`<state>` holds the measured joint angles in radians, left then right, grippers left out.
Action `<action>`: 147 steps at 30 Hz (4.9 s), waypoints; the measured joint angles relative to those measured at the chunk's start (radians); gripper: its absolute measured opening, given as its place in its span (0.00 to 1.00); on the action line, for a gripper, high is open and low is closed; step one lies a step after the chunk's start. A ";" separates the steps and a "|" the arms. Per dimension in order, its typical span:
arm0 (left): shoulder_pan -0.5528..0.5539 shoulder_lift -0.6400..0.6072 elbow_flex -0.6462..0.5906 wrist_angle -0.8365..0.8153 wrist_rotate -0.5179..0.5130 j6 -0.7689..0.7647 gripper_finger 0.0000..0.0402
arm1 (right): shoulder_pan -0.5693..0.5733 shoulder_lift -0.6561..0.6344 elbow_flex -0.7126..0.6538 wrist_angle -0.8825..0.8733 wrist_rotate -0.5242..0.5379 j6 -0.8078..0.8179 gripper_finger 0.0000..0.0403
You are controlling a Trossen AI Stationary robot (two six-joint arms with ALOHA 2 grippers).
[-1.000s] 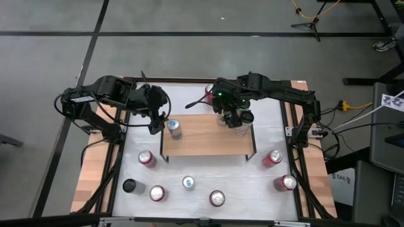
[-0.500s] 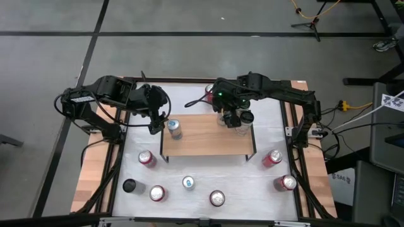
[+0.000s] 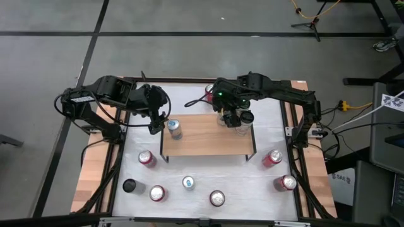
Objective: Place canned beverage on shelf
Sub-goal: Adjust the right blue soda can on the shelf
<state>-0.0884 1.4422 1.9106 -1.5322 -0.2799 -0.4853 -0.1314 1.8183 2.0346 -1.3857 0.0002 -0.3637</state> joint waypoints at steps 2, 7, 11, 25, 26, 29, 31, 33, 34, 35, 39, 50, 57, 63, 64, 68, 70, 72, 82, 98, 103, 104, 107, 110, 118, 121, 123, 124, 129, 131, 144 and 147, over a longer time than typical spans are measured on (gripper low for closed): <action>0.000 0.000 0.000 0.000 0.000 0.000 0.74 | 0.000 0.000 0.000 0.000 0.000 0.000 0.95; 0.000 0.000 0.000 0.000 0.000 0.000 0.74 | 0.000 0.000 0.026 -0.022 0.000 0.000 0.95; 0.000 0.000 0.000 0.000 0.000 0.000 0.74 | 0.001 -0.002 0.082 -0.039 0.000 0.010 0.95; 0.000 0.000 0.000 0.000 0.000 0.000 0.74 | 0.001 -0.002 0.164 -0.149 -0.012 0.030 0.95; 0.000 0.000 0.000 0.000 0.000 0.000 0.74 | 0.001 -0.002 0.164 -0.147 -0.012 0.030 0.95; 0.000 0.000 0.000 0.000 0.000 0.000 0.74 | 0.001 -0.002 0.164 -0.143 -0.013 0.030 0.95; 0.000 0.000 0.000 0.000 0.000 0.000 0.74 | 0.001 -0.002 0.164 -0.143 -0.013 0.030 0.95; 0.000 0.000 0.000 0.000 0.000 0.000 0.74 | 0.001 -0.002 0.164 -0.143 -0.013 0.029 0.95; 0.000 0.000 0.000 0.000 0.000 0.000 0.74 | 0.001 -0.002 0.164 -0.143 -0.014 0.028 0.95; 0.000 0.000 0.000 0.000 0.000 0.000 0.74 | 0.001 -0.002 0.164 -0.143 -0.015 0.027 0.95; 0.000 0.000 0.000 0.000 0.000 0.000 0.74 | 0.001 -0.002 0.164 -0.143 -0.017 0.027 0.95; 0.000 0.000 0.000 0.000 0.000 0.000 0.74 | 0.002 0.042 0.163 -0.150 -0.019 0.027 0.95; 0.000 0.000 0.000 0.005 0.000 0.000 0.74 | 0.007 0.063 0.163 -0.166 -0.011 0.019 0.95; 0.000 0.000 0.000 0.008 0.000 0.000 0.74 | 0.007 0.069 0.163 -0.165 -0.009 0.023 0.93; 0.000 0.000 0.000 0.008 0.000 0.000 0.74 | 0.007 0.069 0.163 -0.165 -0.009 0.023 0.91; 0.000 0.000 0.000 0.008 0.000 0.000 0.74 | 0.007 0.069 0.163 -0.165 -0.008 0.024 0.82; 0.000 0.000 0.000 0.008 0.000 0.000 0.74 | 0.007 0.069 0.163 -0.165 -0.008 0.025 0.77; 0.000 0.000 0.000 0.007 0.000 0.000 0.74 | 0.007 0.069 0.163 -0.165 -0.008 0.026 0.71; 0.000 0.000 0.000 0.007 0.000 0.000 0.74 | 0.007 0.069 0.163 -0.161 -0.002 0.193 0.58; 0.000 0.000 0.000 0.007 0.000 0.000 0.74 | 0.008 0.069 0.163 -0.161 0.051 0.544 0.61; 0.000 0.000 0.000 0.007 0.000 0.000 0.74 | 0.008 0.069 0.163 -0.161 0.062 0.596 0.61; 0.000 0.000 0.000 0.007 0.000 0.000 0.74 | 0.008 0.069 0.163 -0.162 0.063 0.600 0.61; 0.000 0.000 0.000 0.007 0.000 0.000 0.74 | 0.008 0.069 0.163 -0.162 0.062 0.602 0.61; 0.000 0.000 0.000 0.007 0.000 0.000 0.74 | 0.008 0.069 0.164 -0.163 0.062 0.602 0.61; 0.000 0.000 0.000 0.007 0.000 0.000 0.74 | 0.008 0.068 0.164 -0.182 0.061 0.602 0.61; 0.000 0.000 0.000 0.007 0.000 0.000 0.74 | 0.008 0.068 0.170 -0.188 0.061 0.602 0.60; 0.000 0.000 0.000 0.007 0.000 0.000 0.74 | 0.008 0.069 0.185 -0.196 0.057 0.603 0.60; 0.000 0.000 0.000 0.007 0.000 0.000 0.74 | 0.008 0.069 0.196 -0.196 0.056 0.603 0.60; 0.000 0.000 0.000 0.007 0.000 0.000 0.74 | 0.008 0.069 0.230 -0.190 0.059 0.603 0.60; 0.000 0.000 0.000 0.007 0.000 0.000 0.74 | 0.008 0.069 0.230 -0.188 0.059 0.603 0.60; 0.000 0.000 0.000 0.007 0.000 0.000 0.74 | 0.008 0.069 0.227 -0.187 0.087 0.651 0.60; 0.000 0.000 0.000 0.007 0.000 0.000 0.74 | 0.008 0.069 0.227 -0.186 0.087 0.651 0.60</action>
<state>-0.0885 1.4418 1.9106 -1.5253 -0.2802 -0.4850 -0.1238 1.8870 2.2620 -1.5719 0.0875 0.2874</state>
